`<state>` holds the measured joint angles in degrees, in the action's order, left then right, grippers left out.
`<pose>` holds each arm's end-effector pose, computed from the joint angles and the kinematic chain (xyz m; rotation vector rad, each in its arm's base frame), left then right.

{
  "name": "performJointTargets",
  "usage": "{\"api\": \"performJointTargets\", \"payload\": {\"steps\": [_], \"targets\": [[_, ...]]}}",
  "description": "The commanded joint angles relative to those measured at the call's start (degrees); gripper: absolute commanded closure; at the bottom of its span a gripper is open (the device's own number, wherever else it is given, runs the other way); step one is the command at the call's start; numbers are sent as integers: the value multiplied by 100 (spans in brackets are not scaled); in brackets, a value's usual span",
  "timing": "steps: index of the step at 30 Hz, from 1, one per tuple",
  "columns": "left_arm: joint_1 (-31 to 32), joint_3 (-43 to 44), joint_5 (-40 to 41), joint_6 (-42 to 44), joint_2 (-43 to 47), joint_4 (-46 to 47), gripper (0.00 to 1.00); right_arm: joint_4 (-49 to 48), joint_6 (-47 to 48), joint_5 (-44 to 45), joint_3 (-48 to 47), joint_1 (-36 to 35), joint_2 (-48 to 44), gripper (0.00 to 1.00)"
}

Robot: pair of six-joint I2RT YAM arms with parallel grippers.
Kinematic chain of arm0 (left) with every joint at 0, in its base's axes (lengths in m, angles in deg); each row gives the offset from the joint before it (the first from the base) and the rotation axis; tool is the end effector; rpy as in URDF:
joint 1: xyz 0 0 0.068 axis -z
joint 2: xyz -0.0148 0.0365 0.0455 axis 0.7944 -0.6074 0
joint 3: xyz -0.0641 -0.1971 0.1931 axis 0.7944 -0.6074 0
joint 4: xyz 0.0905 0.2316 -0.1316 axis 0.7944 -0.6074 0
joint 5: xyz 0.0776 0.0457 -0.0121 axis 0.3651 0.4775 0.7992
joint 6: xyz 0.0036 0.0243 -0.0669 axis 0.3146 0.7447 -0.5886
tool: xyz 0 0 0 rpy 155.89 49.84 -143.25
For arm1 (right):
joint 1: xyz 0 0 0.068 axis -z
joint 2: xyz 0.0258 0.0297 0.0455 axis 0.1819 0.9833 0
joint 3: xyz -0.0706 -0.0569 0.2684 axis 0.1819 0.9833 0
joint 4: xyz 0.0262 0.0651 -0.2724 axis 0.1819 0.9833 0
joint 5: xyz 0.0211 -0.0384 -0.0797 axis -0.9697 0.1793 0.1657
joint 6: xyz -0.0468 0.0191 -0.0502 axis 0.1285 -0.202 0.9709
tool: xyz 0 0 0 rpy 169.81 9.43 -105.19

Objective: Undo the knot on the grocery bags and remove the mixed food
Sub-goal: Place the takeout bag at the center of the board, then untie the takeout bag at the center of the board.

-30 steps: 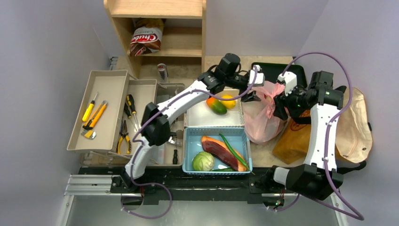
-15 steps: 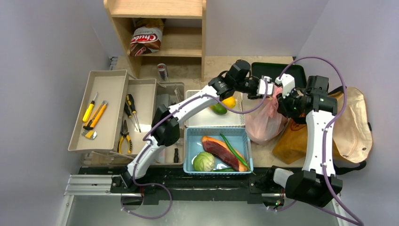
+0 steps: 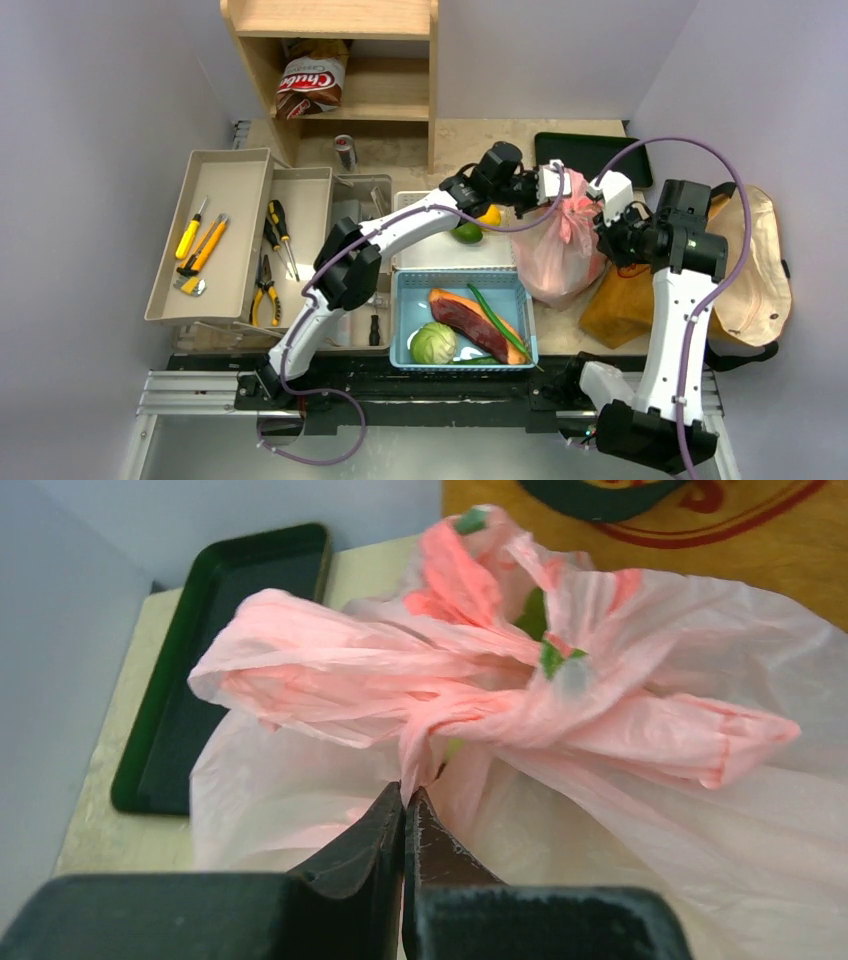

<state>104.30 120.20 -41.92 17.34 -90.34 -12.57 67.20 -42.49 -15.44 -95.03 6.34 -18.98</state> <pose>0.3514 -0.4925 0.2707 1.4989 1.2365 -0.7841 0.1958 -0.0328 0.3707 -0.7411 2.2537 0.0543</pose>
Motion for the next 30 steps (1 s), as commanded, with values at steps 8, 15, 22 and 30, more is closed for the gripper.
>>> {"api": "performJointTargets", "payload": {"steps": [8, 15, 22, 30], "targets": [[-746, -167, 157, -2452, 975, 1017, 100, 859, 525, 590, 253, 649, -454, 100], [-370, -755, -411, -2263, 1258, 1142, 100, 690, -150, -1030, -522, 641, 155, 34], [-466, -250, -302, -3278, 1000, 943, 100, -562, -882, -1234, -245, 311, 257, 8], [-615, 156, -197, -4411, 782, 807, 100, -700, -463, -832, -183, 159, 785, 64]]}}
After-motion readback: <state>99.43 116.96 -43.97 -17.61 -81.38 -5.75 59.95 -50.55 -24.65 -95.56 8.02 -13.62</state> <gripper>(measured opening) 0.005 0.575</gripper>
